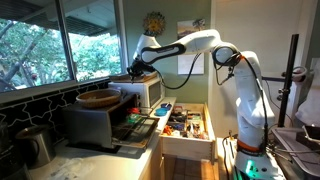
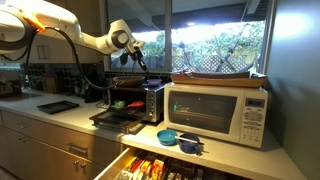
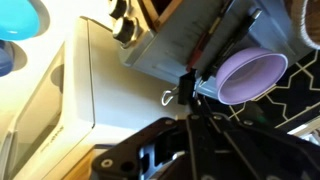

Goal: Remove the clip from the basket

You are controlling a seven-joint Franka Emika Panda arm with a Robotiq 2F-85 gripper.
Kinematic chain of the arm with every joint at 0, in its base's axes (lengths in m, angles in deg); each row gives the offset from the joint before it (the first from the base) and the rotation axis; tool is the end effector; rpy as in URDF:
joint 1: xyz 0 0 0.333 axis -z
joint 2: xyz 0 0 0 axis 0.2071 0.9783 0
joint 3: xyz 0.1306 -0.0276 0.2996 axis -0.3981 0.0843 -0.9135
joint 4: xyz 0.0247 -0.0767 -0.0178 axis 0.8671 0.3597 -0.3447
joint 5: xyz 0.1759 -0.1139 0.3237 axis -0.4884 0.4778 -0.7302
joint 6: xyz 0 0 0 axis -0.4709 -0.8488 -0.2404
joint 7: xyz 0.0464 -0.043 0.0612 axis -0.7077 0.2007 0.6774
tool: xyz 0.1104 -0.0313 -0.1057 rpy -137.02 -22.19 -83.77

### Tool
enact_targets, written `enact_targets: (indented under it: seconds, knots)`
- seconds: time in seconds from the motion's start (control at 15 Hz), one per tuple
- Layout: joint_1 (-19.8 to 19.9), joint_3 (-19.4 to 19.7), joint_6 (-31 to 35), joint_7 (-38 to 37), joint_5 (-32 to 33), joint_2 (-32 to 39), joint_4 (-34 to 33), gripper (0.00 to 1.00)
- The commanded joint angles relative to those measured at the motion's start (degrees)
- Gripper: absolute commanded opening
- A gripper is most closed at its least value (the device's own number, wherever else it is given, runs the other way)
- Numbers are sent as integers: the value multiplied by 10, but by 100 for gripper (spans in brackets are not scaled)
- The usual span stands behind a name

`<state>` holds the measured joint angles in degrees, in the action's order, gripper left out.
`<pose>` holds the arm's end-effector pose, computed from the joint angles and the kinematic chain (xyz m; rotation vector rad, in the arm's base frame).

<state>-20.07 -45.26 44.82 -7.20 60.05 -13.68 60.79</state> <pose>0.6825 -0.0500 0.6052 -2.6926 1.1678 -0.9708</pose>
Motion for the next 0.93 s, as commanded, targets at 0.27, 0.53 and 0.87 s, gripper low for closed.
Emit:
enact_targets:
  seconds: [0.27, 0.53, 0.87]
  knots:
    - [39, -27, -36, -79, 42, 16, 11, 1]
    - [46, -30, 8, -128, 33, 50, 6, 1]
    - [42, -28, 52, -156, 37, 68, -16, 1]
